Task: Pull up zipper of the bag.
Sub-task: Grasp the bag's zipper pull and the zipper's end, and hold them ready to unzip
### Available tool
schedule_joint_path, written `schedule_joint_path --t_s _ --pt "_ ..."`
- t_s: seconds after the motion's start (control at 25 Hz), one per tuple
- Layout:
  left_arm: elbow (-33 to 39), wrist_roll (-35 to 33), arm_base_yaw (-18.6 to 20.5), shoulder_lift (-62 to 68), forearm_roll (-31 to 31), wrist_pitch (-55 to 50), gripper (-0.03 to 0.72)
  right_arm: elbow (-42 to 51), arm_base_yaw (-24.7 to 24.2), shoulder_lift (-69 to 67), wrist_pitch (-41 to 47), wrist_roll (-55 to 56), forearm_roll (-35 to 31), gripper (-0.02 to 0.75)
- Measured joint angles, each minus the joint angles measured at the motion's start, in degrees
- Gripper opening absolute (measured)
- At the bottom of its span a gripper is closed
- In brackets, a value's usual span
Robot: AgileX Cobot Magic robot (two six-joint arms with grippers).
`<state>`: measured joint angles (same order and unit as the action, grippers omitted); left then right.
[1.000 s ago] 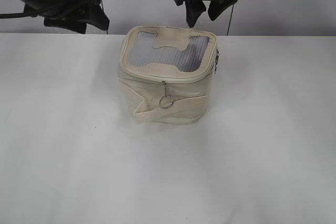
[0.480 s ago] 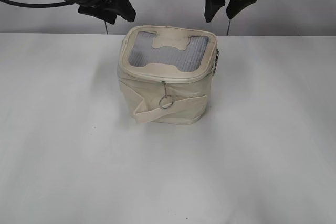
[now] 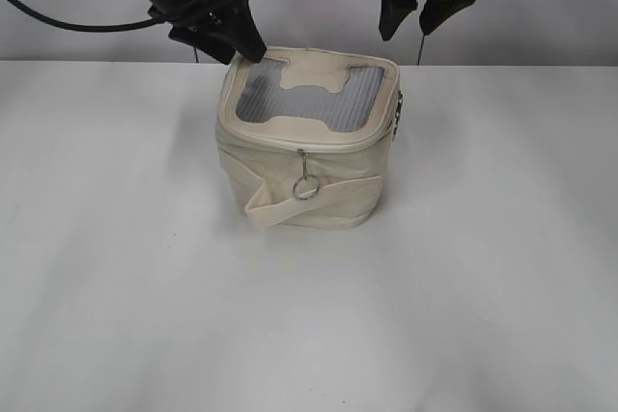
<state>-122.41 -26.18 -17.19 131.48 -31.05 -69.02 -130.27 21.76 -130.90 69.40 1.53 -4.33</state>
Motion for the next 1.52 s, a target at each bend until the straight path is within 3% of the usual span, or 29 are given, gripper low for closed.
schedule_joint_path --t_s 0.32,0.4,0.56,0.6,0.96,1.52 --pt "-3.36 -0.25 -0.11 3.83 -0.43 -0.53 0.454 0.0 0.0 0.0 0.0 0.05 0.0 0.459" --pt "-3.37 -0.25 -0.39 4.02 -0.52 -0.53 0.398 0.0 0.0 0.0 0.0 0.05 0.0 0.459" --pt "-3.67 -0.25 -1.26 4.39 -0.37 -0.58 0.157 0.0 0.0 0.07 0.0 0.25 0.0 0.459" --pt "-3.73 -0.25 -1.31 4.39 -0.31 -0.58 0.143 0.0 0.0 0.27 0.0 0.31 0.0 0.459" --pt "-0.15 1.02 -1.82 2.48 0.44 1.04 0.137 1.68 0.0 4.34 0.06 0.76 0.0 0.459" --pt "17.65 2.01 -3.98 -6.65 1.69 7.52 0.118 23.01 0.0 16.6 0.01 -0.83 0.0 0.459"
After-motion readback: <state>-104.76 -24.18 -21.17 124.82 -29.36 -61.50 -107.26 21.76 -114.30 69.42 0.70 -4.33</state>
